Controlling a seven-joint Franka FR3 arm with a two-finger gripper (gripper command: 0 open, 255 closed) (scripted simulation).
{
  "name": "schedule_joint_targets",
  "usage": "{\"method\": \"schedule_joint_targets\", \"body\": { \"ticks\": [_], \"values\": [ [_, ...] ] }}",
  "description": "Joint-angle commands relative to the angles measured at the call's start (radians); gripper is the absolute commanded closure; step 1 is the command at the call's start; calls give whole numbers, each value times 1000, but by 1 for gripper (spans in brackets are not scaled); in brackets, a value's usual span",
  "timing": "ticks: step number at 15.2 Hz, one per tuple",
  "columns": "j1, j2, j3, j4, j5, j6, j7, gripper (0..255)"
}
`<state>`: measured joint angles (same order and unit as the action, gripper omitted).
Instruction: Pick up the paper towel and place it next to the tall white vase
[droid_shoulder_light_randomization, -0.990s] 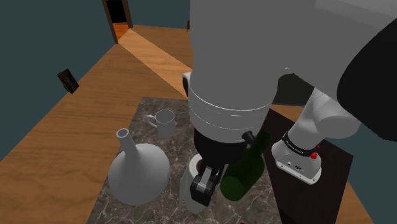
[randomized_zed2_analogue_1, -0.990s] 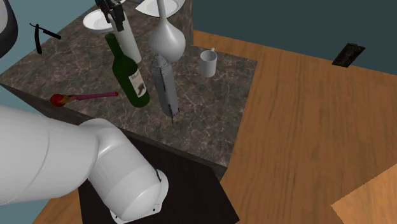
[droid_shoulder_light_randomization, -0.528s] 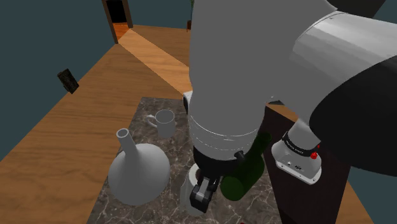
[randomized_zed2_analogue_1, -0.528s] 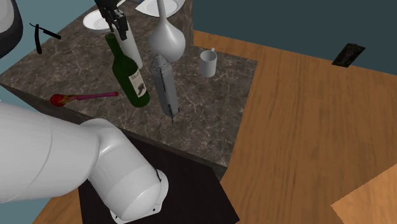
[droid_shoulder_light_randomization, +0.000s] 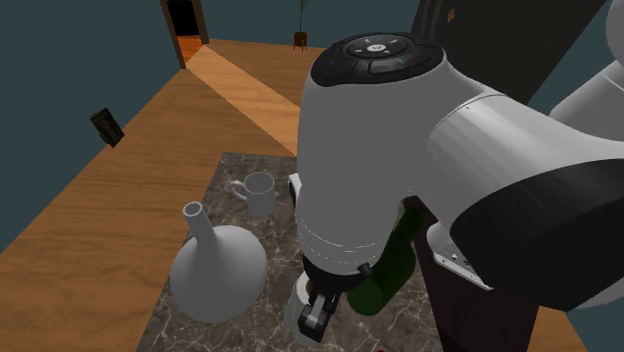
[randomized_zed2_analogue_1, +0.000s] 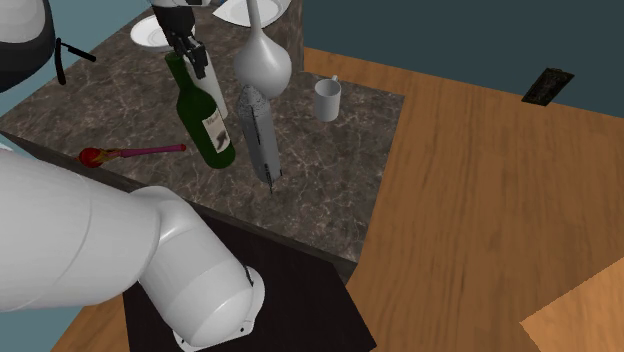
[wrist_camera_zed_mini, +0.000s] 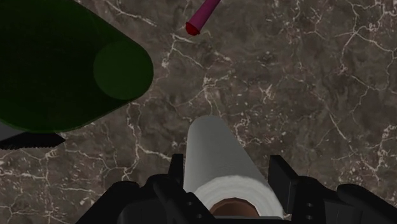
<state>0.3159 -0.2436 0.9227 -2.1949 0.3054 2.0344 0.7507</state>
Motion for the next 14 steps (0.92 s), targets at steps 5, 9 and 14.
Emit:
{"method": "schedule_joint_targets", "body": {
  "ticks": [5, 9, 14],
  "values": [
    [-4, 15, 9, -15, -7, 27, 4, 255],
    [-4, 15, 9, -15, -7, 27, 4, 0],
    [-4, 15, 9, -15, -7, 27, 4, 0]
  ]
}}
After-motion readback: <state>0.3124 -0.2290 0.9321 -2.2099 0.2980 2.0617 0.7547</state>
